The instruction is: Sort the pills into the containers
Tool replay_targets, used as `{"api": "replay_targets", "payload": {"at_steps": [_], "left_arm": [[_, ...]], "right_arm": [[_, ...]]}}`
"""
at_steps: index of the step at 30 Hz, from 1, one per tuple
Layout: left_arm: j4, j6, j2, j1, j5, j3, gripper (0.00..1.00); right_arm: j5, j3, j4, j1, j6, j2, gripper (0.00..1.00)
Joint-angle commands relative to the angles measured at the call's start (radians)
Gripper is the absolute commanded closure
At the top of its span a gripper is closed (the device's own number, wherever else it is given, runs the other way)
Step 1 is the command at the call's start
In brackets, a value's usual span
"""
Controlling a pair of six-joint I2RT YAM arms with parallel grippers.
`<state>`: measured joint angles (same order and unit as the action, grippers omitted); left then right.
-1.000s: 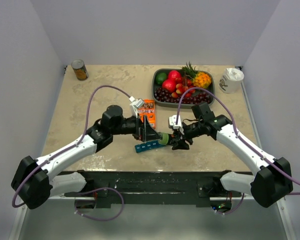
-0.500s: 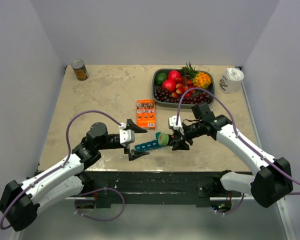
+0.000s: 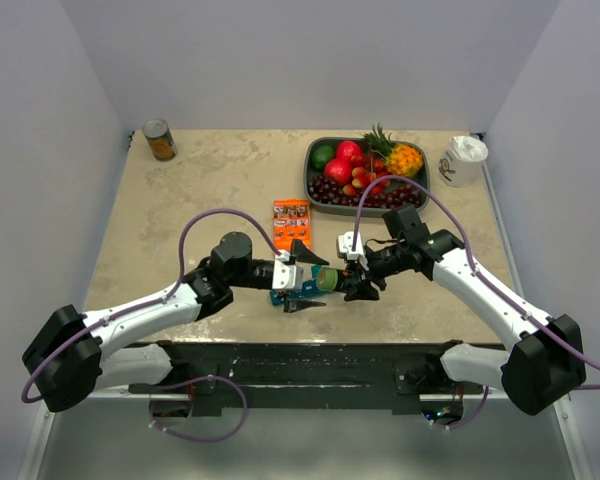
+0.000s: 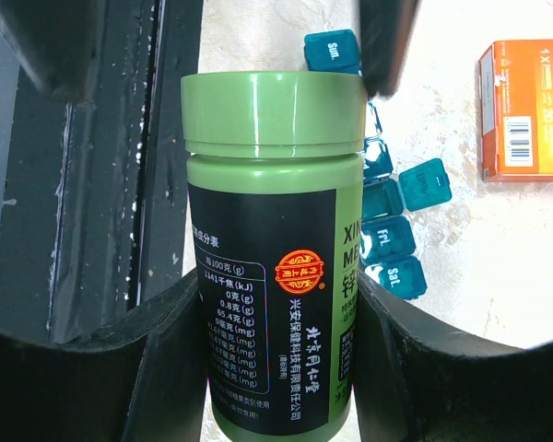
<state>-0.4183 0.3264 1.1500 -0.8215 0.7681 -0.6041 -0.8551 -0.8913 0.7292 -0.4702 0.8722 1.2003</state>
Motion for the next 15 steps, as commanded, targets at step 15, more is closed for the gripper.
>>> {"api": "replay_targets", "payload": {"at_steps": [15], "left_arm": [[0.004,0.03,0.047,-0.021,-0.111,-0.056,0.23]], "right_arm": [[-0.044,-0.003,-0.007,0.001,0.011,-0.022,1.0]]}}
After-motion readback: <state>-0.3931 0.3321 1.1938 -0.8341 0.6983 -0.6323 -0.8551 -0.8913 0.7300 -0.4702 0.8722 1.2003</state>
